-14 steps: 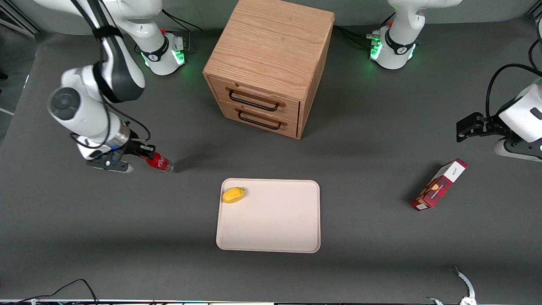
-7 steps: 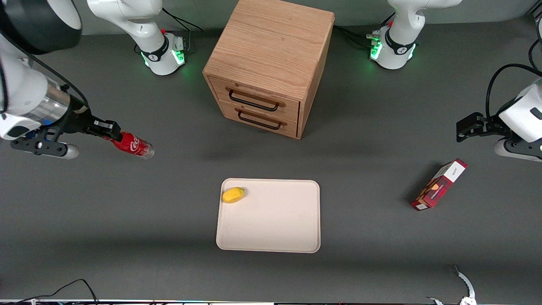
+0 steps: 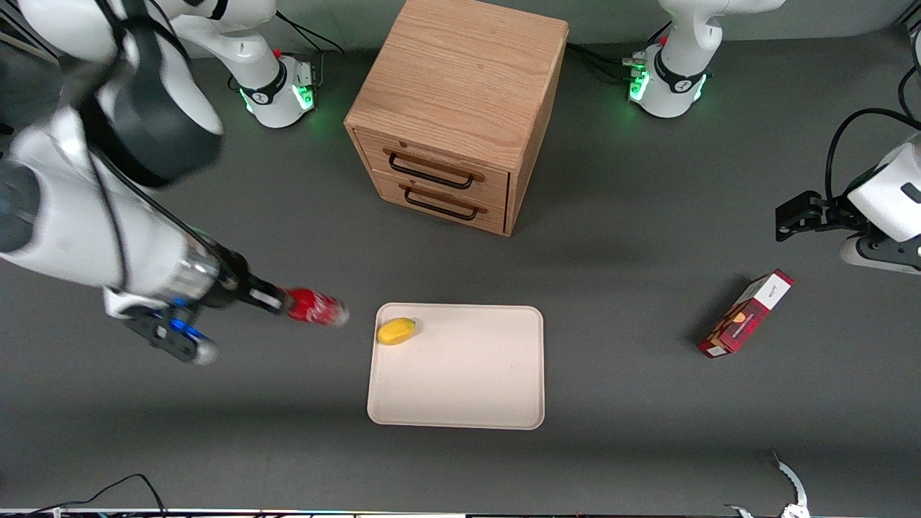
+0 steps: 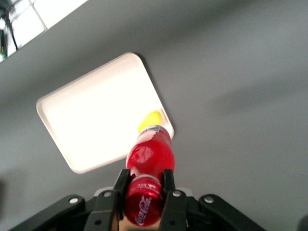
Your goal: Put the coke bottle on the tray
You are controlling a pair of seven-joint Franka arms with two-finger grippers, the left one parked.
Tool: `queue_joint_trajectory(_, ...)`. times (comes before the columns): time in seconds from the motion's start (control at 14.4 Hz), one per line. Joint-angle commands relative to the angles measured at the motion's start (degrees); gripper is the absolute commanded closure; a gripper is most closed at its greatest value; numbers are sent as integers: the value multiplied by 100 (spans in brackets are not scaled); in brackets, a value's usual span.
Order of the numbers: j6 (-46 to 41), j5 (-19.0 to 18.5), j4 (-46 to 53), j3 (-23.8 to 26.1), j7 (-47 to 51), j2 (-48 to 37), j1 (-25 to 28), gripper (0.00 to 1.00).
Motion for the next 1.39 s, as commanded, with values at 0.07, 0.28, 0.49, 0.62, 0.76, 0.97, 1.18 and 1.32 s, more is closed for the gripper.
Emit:
queue_joint_trajectory(0.07,740,-574,530,107,1141,1041,305,100)
queue_joint_trajectory(0.28,1303,-1040,521,264,1617,1472,376,100)
queue_joint_trajectory(0.49,1646,-1506,512,300,1960,1806,463,100)
queue_joint_trajectory(0.62,1744,-1542,512,300,2005,1868,473,100)
queue_joint_trajectory(0.76,1753,-1568,504,300,2005,1869,473,57)
queue_joint_trajectory(0.97,1683,-1718,512,457,1953,1781,420,0)
queue_joint_trajectory(1.18,843,-1718,504,686,1673,1151,306,0)
queue_joint_trajectory(1.32,-166,-1692,460,879,885,404,140,0)
